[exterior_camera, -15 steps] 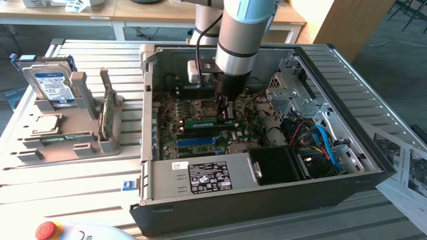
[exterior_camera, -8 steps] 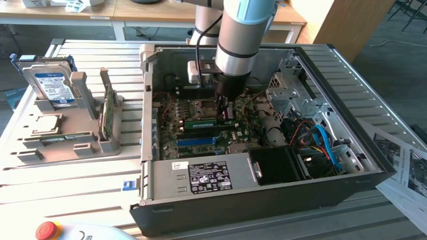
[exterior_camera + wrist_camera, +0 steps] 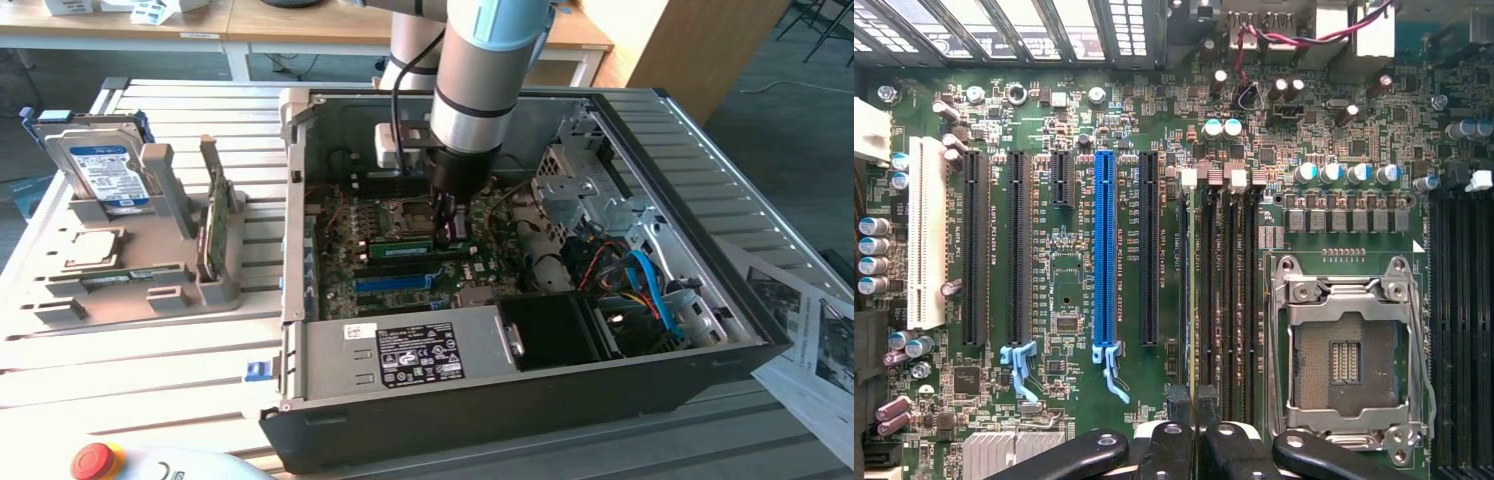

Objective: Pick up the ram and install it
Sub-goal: 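Insert the ram into the slot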

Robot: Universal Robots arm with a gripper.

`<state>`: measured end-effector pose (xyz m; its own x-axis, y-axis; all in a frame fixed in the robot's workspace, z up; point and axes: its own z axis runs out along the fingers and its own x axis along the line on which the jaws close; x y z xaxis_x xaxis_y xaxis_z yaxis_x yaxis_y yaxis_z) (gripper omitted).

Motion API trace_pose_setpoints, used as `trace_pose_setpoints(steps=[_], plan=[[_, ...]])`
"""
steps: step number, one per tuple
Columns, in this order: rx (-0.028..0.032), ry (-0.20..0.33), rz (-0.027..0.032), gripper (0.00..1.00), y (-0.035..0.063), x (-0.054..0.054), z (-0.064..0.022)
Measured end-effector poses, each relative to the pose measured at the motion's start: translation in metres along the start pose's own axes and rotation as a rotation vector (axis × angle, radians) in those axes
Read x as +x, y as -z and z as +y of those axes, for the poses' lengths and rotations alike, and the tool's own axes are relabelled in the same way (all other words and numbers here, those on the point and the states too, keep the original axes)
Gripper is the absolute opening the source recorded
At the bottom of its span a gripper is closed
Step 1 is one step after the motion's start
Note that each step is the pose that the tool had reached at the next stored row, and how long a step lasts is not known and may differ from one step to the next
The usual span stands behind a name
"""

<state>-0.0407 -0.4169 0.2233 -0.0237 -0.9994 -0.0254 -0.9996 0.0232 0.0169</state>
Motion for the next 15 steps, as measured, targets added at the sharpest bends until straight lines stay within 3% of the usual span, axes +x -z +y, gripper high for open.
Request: trace_pose_setpoints(steps=[14, 15], plan=[[0.0001, 0.000, 0.0000, 0.12, -0.0001, 0.0000, 0.0000], [0.0002, 0.000, 0.0001, 0.18, -0.0001, 0.0000, 0.0000]])
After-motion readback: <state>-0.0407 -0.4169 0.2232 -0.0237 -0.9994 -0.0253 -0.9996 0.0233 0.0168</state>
